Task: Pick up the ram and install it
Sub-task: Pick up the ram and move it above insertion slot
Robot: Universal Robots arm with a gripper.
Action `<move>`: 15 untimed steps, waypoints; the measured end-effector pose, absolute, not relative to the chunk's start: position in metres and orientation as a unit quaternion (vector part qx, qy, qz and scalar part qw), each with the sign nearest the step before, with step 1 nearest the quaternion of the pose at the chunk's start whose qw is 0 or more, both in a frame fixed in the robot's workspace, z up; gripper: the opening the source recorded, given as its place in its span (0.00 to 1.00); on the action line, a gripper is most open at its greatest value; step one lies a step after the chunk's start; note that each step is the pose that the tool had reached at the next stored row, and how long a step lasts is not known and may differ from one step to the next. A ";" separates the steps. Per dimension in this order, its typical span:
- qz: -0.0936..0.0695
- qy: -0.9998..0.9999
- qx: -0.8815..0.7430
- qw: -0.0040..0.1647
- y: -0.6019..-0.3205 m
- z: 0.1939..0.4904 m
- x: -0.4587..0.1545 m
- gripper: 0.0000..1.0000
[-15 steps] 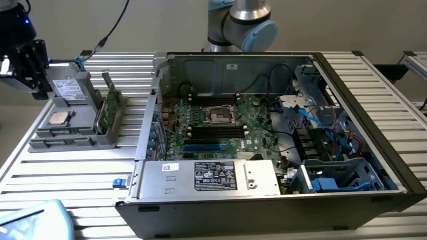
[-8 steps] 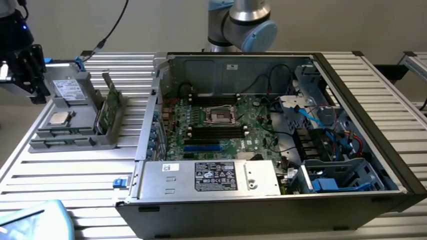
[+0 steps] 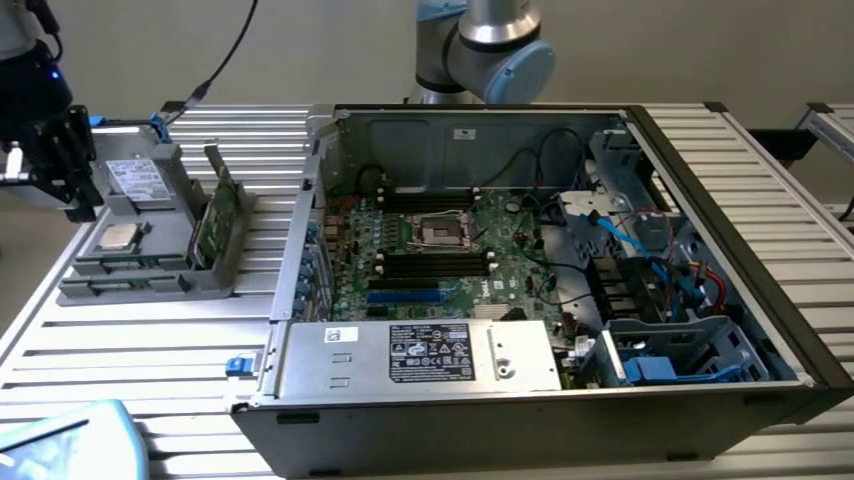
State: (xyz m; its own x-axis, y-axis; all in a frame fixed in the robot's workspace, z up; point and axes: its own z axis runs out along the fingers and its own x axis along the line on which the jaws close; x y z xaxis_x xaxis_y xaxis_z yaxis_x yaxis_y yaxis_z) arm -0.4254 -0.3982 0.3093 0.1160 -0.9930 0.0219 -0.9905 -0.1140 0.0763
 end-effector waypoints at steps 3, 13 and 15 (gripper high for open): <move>-0.017 -0.664 0.747 0.036 -0.404 0.304 -0.425 0.31; -0.031 -0.663 0.747 0.023 -0.428 0.295 -0.421 0.31; -0.034 -0.663 0.747 0.020 -0.428 0.293 -0.416 0.31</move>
State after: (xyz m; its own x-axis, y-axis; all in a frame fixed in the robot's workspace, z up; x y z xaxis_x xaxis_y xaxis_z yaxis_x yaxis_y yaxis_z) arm -0.4160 -0.4285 0.2933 0.1177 -0.9928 -0.0240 -0.9901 -0.1192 0.0743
